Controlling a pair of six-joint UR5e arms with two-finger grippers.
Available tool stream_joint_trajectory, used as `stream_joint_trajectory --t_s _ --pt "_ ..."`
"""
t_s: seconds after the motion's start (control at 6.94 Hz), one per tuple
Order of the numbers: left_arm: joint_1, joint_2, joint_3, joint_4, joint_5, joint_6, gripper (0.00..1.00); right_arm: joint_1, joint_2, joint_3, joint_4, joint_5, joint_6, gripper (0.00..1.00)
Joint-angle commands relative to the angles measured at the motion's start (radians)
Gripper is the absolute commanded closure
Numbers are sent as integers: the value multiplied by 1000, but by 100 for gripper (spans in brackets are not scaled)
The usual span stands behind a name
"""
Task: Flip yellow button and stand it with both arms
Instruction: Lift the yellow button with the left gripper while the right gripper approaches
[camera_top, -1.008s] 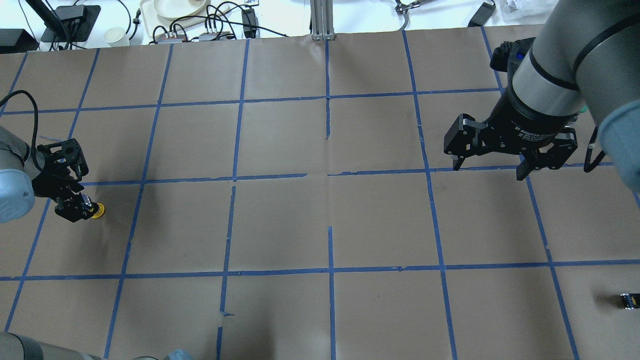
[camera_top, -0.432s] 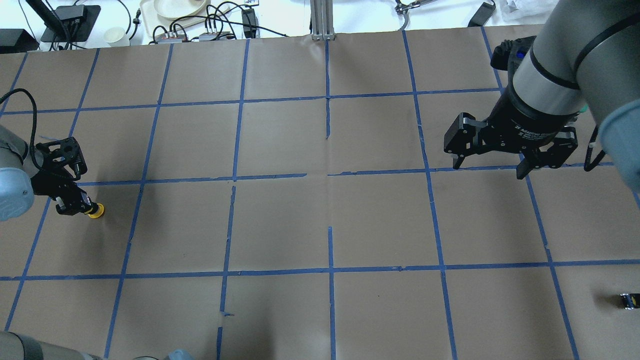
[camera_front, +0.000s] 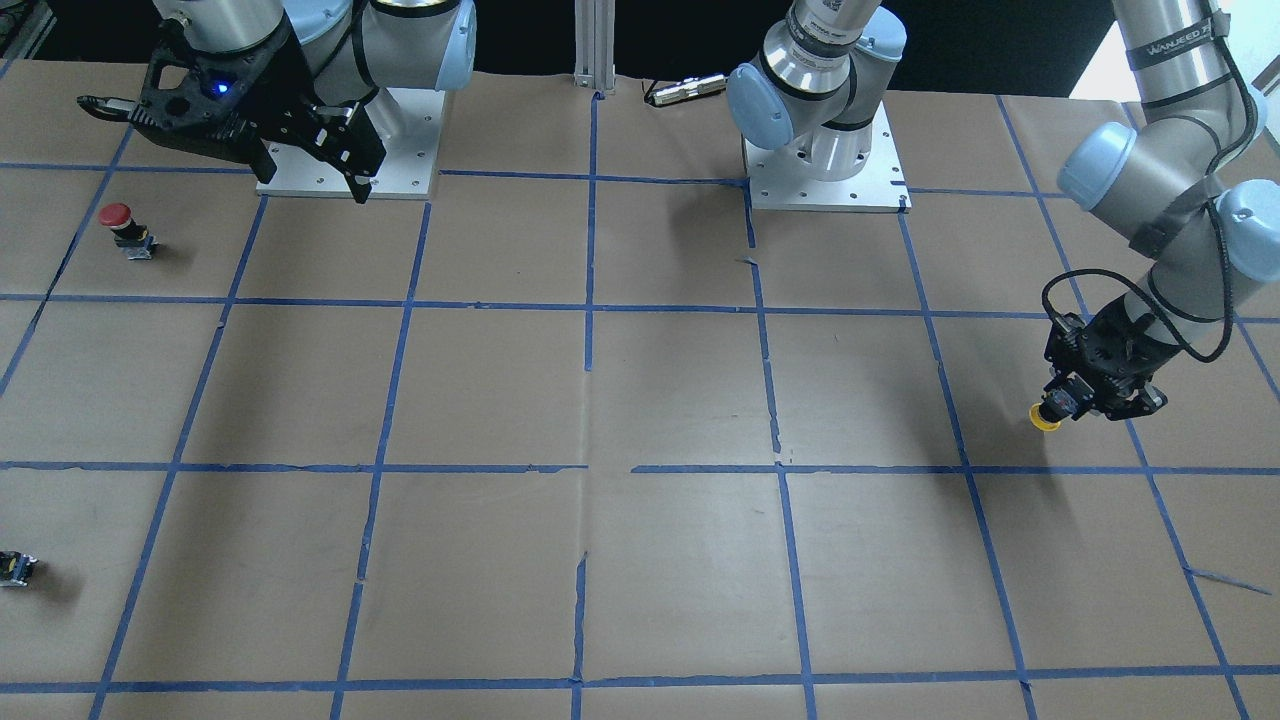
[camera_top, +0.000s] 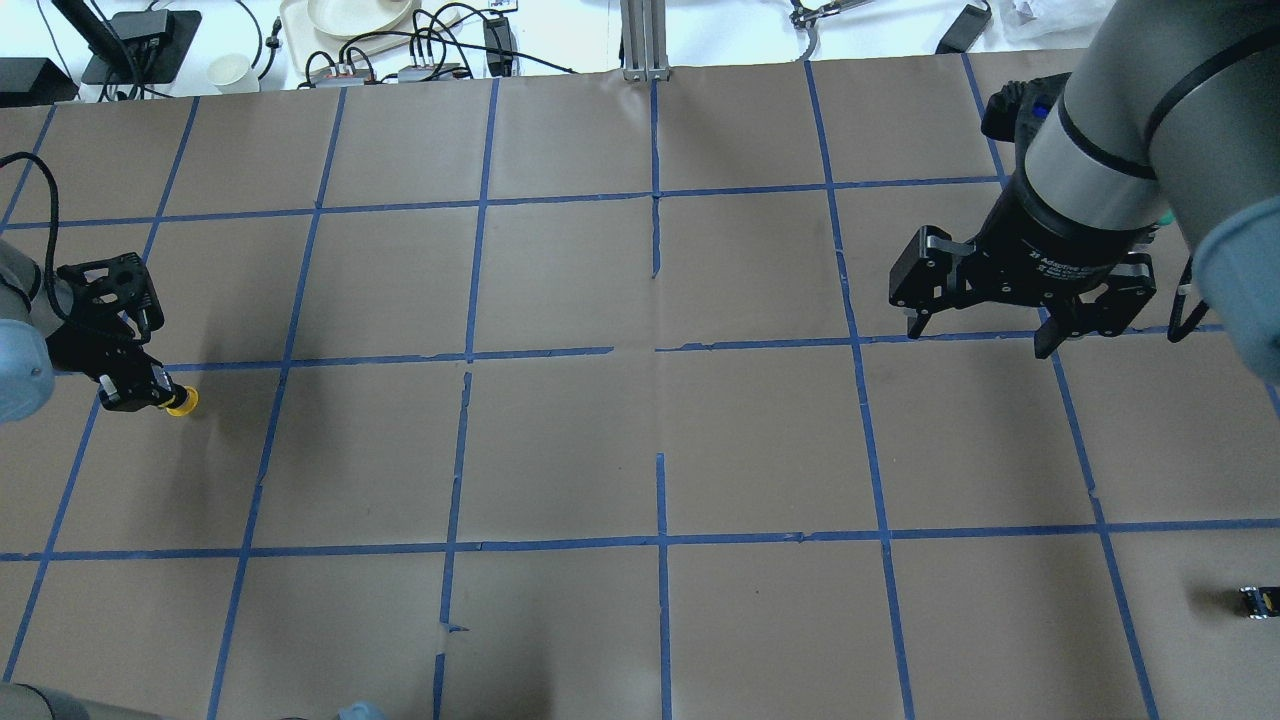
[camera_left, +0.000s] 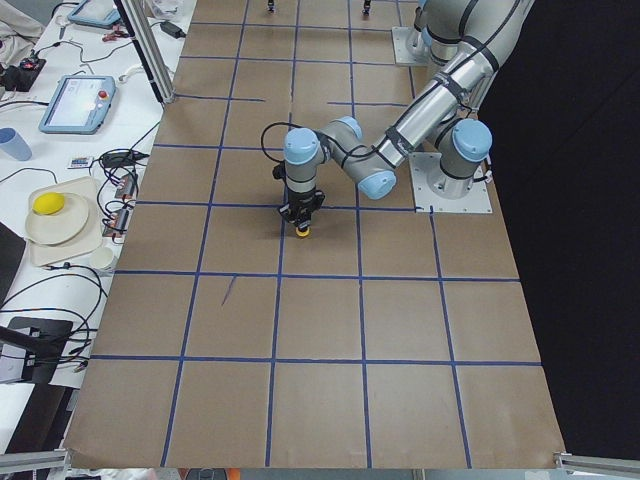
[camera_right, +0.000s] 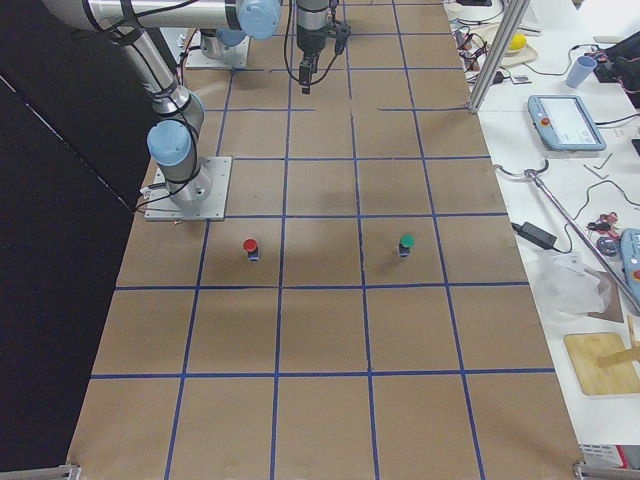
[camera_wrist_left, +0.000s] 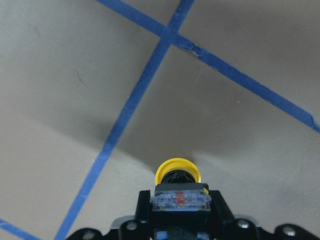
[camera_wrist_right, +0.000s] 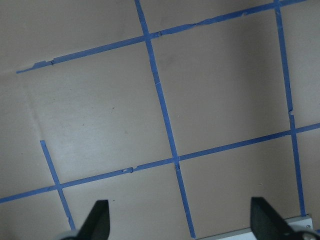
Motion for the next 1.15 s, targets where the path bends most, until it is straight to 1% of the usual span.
stream_joint_trajectory --t_s 0.0,0.14,0.29,0.43,0.58,0.72,0.86,1.01 --pt "-55 58 121 -308 -120 -102 90 -7 5 -2 5 12 16 0" --pt "-110 91 193 -511 -183 -241 90 -15 8 -10 5 23 31 0" --pt "-147 106 248 -684 -331 -378 90 -41 16 -17 5 132 160 0" --pt "-171 120 285 -820 -449 -521 90 -94 18 -28 8 287 265 0" --pt "-196 156 296 -970 -587 -634 90 -157 18 -30 13 416 304 0" --pt "-230 196 295 -1040 -736 -759 90 -196 19 -30 13 551 377 0" --pt "-295 226 292 -1093 -885 -863 90 -201 21 -28 7 674 483 0" --pt "-364 238 298 -1094 -1045 -1008 90 -201 28 -28 2 825 570 0"
